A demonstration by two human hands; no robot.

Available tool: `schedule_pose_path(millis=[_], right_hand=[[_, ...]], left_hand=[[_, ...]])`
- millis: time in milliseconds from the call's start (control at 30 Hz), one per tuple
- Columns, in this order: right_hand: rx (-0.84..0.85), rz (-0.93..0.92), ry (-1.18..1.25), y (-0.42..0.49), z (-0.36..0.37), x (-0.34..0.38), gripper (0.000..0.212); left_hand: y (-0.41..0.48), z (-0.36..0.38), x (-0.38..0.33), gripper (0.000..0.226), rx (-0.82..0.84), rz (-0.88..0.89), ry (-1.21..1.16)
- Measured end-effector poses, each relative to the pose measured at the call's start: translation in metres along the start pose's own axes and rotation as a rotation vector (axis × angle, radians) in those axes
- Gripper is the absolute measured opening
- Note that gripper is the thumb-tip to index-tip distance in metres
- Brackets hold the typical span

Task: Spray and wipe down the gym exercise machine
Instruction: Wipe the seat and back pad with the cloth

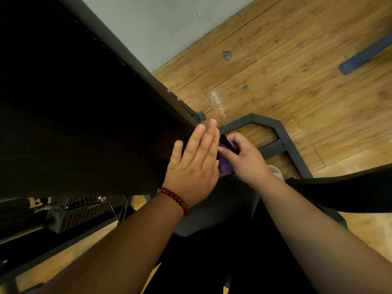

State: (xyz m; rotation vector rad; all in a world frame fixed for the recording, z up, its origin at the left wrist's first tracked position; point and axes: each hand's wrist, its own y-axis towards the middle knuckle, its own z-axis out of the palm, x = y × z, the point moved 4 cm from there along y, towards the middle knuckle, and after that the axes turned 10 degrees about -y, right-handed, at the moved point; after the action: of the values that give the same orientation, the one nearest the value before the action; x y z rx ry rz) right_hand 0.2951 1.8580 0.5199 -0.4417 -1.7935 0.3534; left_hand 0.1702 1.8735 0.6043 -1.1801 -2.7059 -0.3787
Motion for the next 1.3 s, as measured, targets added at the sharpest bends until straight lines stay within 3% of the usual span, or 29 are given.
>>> schedule_pose_path(millis=[233,500,700,900,1300], right_hand=[[0.019,-0.135,-0.062,-0.028,-0.023,0.049,0.010],[0.069,-0.246,0.060,-0.075,-0.026,0.136,0.012],[0.119,-0.377,0.136,-0.105,-0.020,0.221,0.013],[0.106,-0.519,-0.011,-0.126,0.006,0.304,0.017],[0.055,-0.693,-0.063,-0.155,0.056,0.403,0.012]], left_hand=[[-0.007,-0.044,0.018,0.062,0.076,-0.012,-0.432],[-0.014,-0.104,0.058,0.051,0.049,-0.281,-0.742],[-0.024,-0.165,0.100,0.042,-0.062,-0.528,-1.131],[-0.035,-0.220,0.139,0.031,-0.257,-0.683,-1.399],[-0.074,-0.283,0.206,0.051,-0.573,-0.956,-1.842]])
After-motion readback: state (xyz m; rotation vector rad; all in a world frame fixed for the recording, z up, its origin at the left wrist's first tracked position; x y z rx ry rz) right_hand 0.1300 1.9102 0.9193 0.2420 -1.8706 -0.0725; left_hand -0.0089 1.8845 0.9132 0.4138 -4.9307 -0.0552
